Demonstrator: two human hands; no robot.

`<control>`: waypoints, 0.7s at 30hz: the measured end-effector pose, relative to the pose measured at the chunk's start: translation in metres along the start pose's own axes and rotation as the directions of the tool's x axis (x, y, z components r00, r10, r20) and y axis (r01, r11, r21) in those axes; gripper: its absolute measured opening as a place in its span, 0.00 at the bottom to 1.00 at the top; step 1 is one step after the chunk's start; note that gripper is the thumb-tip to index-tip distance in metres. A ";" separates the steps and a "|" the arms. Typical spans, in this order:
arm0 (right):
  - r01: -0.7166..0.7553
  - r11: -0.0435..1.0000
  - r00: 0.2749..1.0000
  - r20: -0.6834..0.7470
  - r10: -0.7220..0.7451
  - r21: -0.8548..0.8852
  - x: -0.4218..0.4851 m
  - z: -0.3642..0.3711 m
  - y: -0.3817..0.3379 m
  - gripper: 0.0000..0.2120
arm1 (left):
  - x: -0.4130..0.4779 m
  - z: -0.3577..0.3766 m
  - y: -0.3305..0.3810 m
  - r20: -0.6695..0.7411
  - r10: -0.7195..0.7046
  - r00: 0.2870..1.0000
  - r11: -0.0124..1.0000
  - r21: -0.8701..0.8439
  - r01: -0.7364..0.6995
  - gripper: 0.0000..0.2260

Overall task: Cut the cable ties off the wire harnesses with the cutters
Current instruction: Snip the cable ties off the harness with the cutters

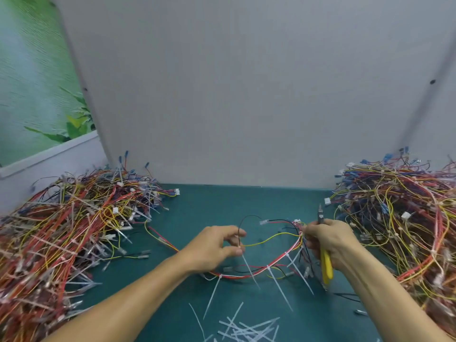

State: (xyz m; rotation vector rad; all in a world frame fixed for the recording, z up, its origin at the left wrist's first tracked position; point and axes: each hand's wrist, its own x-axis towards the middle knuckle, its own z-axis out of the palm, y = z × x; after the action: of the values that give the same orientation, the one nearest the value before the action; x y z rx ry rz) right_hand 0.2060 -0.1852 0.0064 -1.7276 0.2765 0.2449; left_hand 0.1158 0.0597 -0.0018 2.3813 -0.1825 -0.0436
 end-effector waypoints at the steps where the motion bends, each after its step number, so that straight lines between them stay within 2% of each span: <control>1: 0.038 0.999 0.999 -0.029 -0.038 -0.012 -0.001 -0.004 -0.001 0.08 | 0.005 0.000 0.002 -0.058 0.005 0.998 1.000 -0.030 -0.006 0.11; 2: 0.093 0.994 0.993 -0.066 -0.097 -0.064 -0.004 -0.009 -0.002 0.08 | 0.011 -0.004 0.004 -0.132 0.017 0.991 0.998 -0.051 -0.024 0.09; 4: 0.209 0.935 0.959 -0.127 -0.253 -0.286 -0.010 -0.020 -0.006 0.06 | 0.024 -0.018 0.010 -0.294 0.090 0.952 0.994 -0.024 -0.102 0.08; 6: 0.240 0.807 0.930 -0.110 -0.350 -0.539 -0.019 -0.027 -0.011 0.05 | 0.042 -0.035 0.016 -0.363 0.243 0.900 0.962 0.206 -0.176 0.12; 8: 0.200 0.664 0.930 -0.075 -0.360 -0.720 -0.025 -0.025 -0.013 0.06 | 0.061 -0.043 0.019 -0.256 0.310 0.915 0.830 0.543 -0.129 0.19; 10: 0.162 0.525 0.935 -0.040 -0.351 -0.835 -0.027 -0.012 -0.011 0.08 | 0.079 -0.038 0.016 -0.116 0.263 0.958 0.578 0.814 -0.060 0.22; 12: 0.156 0.450 0.942 -0.005 -0.336 -0.879 -0.025 0.004 -0.005 0.10 | 0.086 -0.020 0.007 0.032 0.174 0.984 0.373 0.923 -0.096 0.17; 13: 0.159 0.434 0.945 0.009 -0.328 -0.887 -0.024 0.012 0.000 0.10 | 0.086 -0.009 -0.002 0.062 0.123 0.991 0.340 0.935 -0.100 0.14; 16: 0.158 0.423 0.959 0.035 -0.283 -0.892 -0.018 0.028 0.017 0.09 | 0.079 0.017 -0.034 0.035 0.035 0.999 0.428 0.902 -0.046 0.13; 19: 0.149 0.457 0.975 0.053 -0.216 -0.877 -0.015 0.032 0.029 0.08 | 0.071 0.013 -0.048 0.009 0.094 0.996 0.522 0.851 -0.057 0.19; 21: 0.168 0.534 0.978 0.071 -0.196 -0.829 -0.015 0.027 0.027 0.06 | 0.060 -0.005 -0.046 -0.074 0.146 0.987 0.616 0.787 -0.032 0.24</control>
State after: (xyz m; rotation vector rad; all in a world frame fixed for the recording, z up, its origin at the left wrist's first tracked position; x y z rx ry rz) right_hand 0.1828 -0.1623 -0.0185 -2.7133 -0.0374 0.2045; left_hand 0.1809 0.0880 -0.0285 3.2493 -0.3061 0.3097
